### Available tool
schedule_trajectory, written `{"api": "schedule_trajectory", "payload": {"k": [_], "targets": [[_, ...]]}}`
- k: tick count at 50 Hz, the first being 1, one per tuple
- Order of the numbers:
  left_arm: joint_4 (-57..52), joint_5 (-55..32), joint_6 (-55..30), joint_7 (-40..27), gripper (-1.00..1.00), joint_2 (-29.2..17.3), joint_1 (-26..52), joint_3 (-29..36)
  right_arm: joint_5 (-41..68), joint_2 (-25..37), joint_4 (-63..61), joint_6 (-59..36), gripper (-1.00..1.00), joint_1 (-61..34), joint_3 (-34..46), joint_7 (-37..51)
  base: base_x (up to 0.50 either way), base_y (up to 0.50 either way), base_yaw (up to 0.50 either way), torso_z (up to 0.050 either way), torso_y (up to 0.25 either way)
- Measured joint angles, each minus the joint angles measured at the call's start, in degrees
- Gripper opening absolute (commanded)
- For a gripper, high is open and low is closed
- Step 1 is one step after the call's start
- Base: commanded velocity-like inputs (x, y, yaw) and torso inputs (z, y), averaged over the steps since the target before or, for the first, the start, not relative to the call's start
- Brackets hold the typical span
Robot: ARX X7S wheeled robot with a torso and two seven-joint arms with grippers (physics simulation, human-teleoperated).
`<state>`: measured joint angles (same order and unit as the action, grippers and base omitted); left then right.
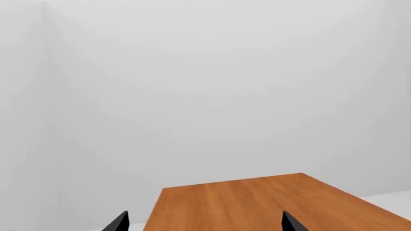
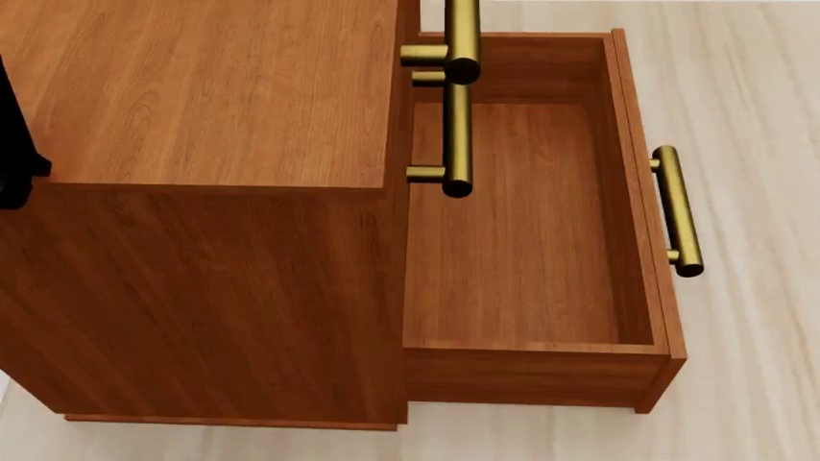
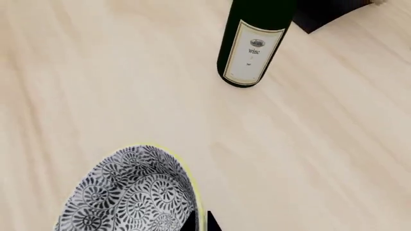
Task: Put the bowl in the bottom drawer of the cabinet.
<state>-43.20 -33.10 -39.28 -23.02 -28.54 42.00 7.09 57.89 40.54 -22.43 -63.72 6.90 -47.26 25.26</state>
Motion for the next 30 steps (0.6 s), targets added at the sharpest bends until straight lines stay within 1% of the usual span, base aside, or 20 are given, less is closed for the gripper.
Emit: {"api": "schedule_trajectory", "payload": {"k": [17, 30], "targets": [[-0.36, -0.95, -0.49, -0.44, 1.00, -0.25, 0.41, -0.12, 1.73, 1.41, -2.64, -2.08, -1.00, -1.32, -1.12, 2.06, 0.00, 0.00, 0.00, 0.000, 0.000], [-0.51, -1.44, -0.48, -0.62, 1.00, -0.41, 0.49, -0.29, 5.19, 3.02, -5.36, -4.51, -1.00, -3.44, -2.45, 4.51, 0.00, 0.00, 0.00, 0.000, 0.000]]}}
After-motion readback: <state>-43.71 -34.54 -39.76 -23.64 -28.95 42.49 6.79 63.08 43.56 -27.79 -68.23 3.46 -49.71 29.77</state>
